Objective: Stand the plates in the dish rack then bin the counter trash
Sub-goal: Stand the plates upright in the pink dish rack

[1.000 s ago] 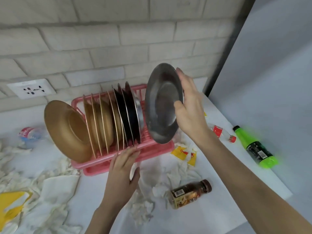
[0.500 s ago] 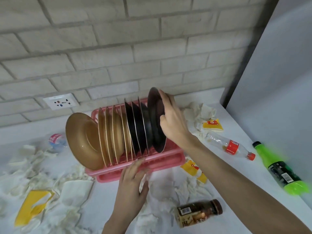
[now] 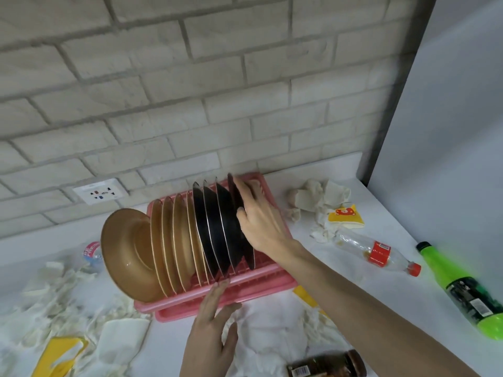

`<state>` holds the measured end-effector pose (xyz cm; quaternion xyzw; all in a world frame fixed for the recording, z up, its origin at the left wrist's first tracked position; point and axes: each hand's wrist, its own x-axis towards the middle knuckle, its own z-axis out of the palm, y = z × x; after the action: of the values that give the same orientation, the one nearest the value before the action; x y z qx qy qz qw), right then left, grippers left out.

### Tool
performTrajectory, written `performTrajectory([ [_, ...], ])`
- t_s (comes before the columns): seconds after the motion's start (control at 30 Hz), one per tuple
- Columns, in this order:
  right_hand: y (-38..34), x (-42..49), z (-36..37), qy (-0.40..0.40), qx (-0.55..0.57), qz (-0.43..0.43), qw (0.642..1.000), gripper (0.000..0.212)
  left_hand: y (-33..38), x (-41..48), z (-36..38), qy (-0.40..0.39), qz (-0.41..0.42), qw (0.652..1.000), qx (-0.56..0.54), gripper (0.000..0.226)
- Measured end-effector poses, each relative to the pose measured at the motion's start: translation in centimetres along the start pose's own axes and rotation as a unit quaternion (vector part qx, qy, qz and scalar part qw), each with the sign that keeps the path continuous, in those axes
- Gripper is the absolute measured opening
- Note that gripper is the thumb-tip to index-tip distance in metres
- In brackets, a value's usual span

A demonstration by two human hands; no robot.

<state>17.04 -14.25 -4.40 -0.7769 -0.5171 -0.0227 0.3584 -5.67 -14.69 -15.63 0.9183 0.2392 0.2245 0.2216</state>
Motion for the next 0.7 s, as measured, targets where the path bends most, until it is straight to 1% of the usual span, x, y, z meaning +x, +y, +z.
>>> performTrajectory([
  [0.07, 0.0, 0.1, 0.1, 0.009, 0.022, -0.01, 1.0, 0.051, 0.0, 0.1, 0.1, 0.001, 0.009, 1.0, 0.009, 0.033],
  [0.13, 0.1, 0.3, 0.2, -0.004, 0.04, -0.021, 0.999, 0.05, 0.0, 0.2, 0.0, 0.0, -0.001, 1.0, 0.013, 0.029],
  [0.17, 0.2, 0.3, 0.2, -0.011, 0.046, -0.024, 0.999, 0.051, 0.1, 0.3, -0.1, -0.003, -0.012, 1.0, 0.011, 0.032],
  [0.23, 0.3, 0.3, 0.1, -0.018, 0.055, -0.022, 0.998, 0.051, 0.6, 0.5, -0.5, -0.013, -0.04, 0.999, 0.0, 0.046],
  [0.27, 0.4, 0.3, 0.1, -0.024, 0.06, -0.02, 0.998, 0.052, 1.0, 0.4, -0.7, -0.012, -0.052, 0.999, -0.003, 0.048],
  [0.47, -0.1, 0.4, 0.1, -0.079, 0.106, 0.01, 0.991, 0.056, 2.7, 0.5, -0.4, 0.009, -0.109, 0.994, -0.027, 0.042],
  [0.63, -0.6, -0.3, 0.0, -0.078, 0.164, 0.019, 0.983, 0.057, 4.0, 0.0, -0.9, 0.024, -0.131, 0.99, -0.039, 0.039],
  [0.7, -0.8, -1.1, -0.3, -0.071, 0.171, 0.005, 0.983, 0.057, 4.5, -0.5, -1.4, 0.028, -0.133, 0.989, -0.049, 0.038],
])
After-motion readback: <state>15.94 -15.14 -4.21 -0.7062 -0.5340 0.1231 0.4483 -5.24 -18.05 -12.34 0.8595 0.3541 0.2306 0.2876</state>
